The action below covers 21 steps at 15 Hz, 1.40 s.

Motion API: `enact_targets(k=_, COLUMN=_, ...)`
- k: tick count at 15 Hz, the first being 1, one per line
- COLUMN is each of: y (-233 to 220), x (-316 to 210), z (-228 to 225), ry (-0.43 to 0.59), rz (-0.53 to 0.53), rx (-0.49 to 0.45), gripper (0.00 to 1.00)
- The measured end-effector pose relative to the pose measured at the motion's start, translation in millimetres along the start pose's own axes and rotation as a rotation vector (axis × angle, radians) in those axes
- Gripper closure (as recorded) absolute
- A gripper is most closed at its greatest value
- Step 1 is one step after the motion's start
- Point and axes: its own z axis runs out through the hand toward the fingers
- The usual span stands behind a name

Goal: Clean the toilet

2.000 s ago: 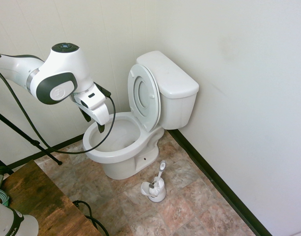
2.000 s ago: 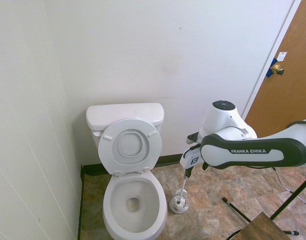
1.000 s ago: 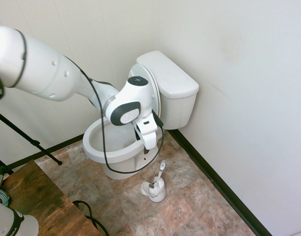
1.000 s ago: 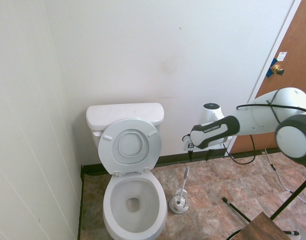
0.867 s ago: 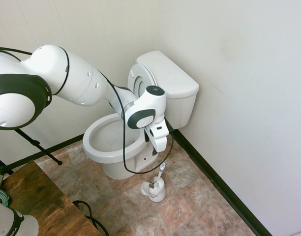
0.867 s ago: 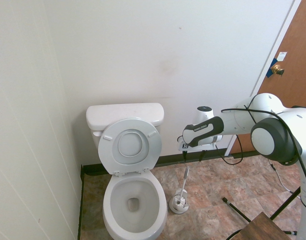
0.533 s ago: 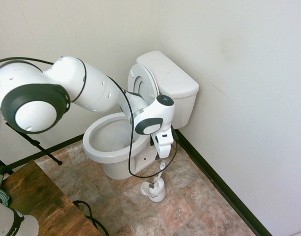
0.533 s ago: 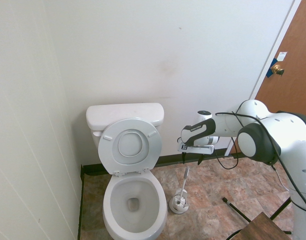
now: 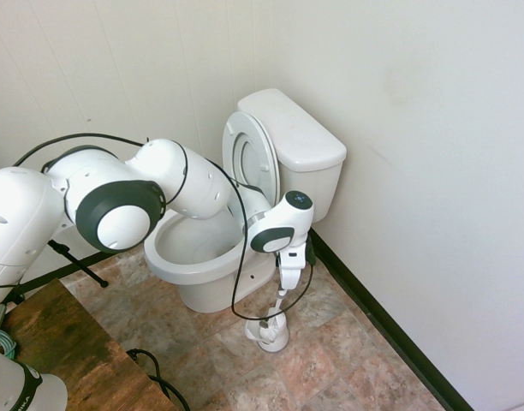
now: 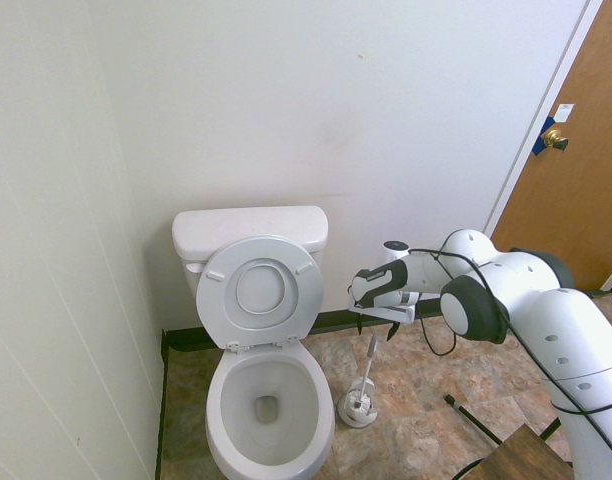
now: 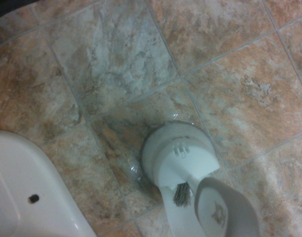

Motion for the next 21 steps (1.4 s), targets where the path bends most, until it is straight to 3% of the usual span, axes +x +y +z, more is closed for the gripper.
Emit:
enact_targets(k=5, y=-12.0, x=4.1, z=47.4, ry=0.011, rz=0.039, rx=-0.023, gripper=0.0)
enact_targets(k=6, y=-14.7, x=3.3, z=53.0, ry=0.012, rz=0.041, rx=-0.023, gripper=1.0)
enact_targets(k=21, y=-18.7, x=29.6, z=80.5, ry=-0.017, rz=0.079, rx=-0.048, gripper=1.0)
